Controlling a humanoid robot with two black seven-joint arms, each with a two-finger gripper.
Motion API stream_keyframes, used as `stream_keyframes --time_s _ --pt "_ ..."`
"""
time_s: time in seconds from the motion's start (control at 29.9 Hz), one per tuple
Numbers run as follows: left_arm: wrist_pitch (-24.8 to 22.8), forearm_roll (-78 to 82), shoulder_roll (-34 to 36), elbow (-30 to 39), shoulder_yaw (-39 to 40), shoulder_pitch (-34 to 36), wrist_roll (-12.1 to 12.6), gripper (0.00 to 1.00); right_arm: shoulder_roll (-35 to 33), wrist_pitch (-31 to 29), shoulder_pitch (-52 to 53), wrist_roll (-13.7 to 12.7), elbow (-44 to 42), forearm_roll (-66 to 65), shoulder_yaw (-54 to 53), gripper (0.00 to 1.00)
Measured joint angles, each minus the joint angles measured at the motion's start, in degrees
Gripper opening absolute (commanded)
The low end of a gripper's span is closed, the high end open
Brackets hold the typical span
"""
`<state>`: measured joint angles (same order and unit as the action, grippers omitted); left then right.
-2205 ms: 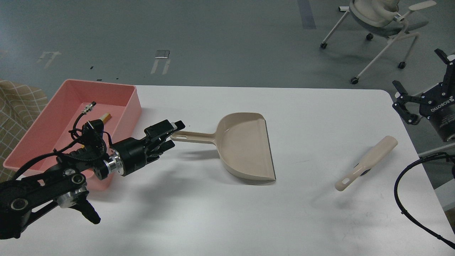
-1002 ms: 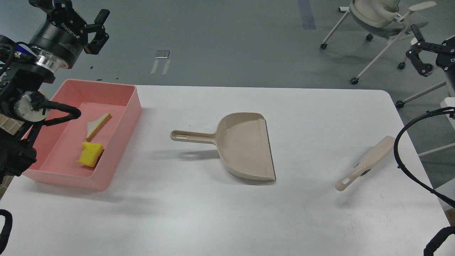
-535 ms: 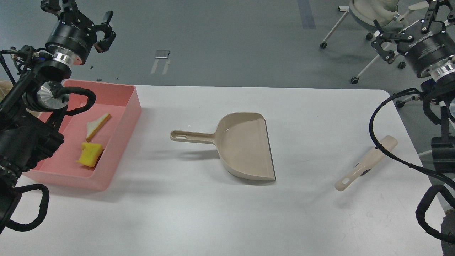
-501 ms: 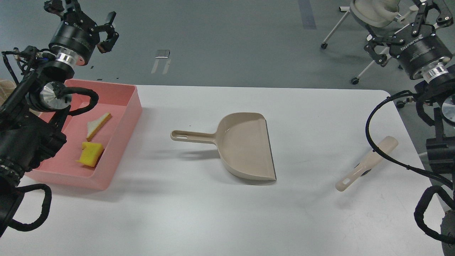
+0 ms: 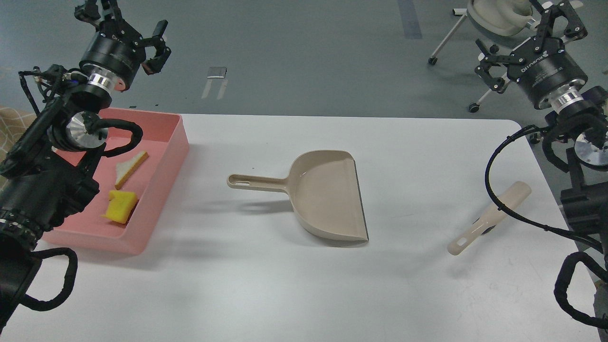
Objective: Sweep and dump garbage into bin
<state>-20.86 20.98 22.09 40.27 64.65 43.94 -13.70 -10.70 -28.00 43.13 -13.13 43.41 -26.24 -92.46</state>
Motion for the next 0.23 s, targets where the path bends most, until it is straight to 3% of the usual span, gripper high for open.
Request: stream_keyframes --time_s 0.23 --pt "1.77 0.19 -0.43 0.41 -1.94 -0.28 -0.06 0.98 -0.54 0.00 -0.23 0.01 0.32 0.39 -0.84 1.00"
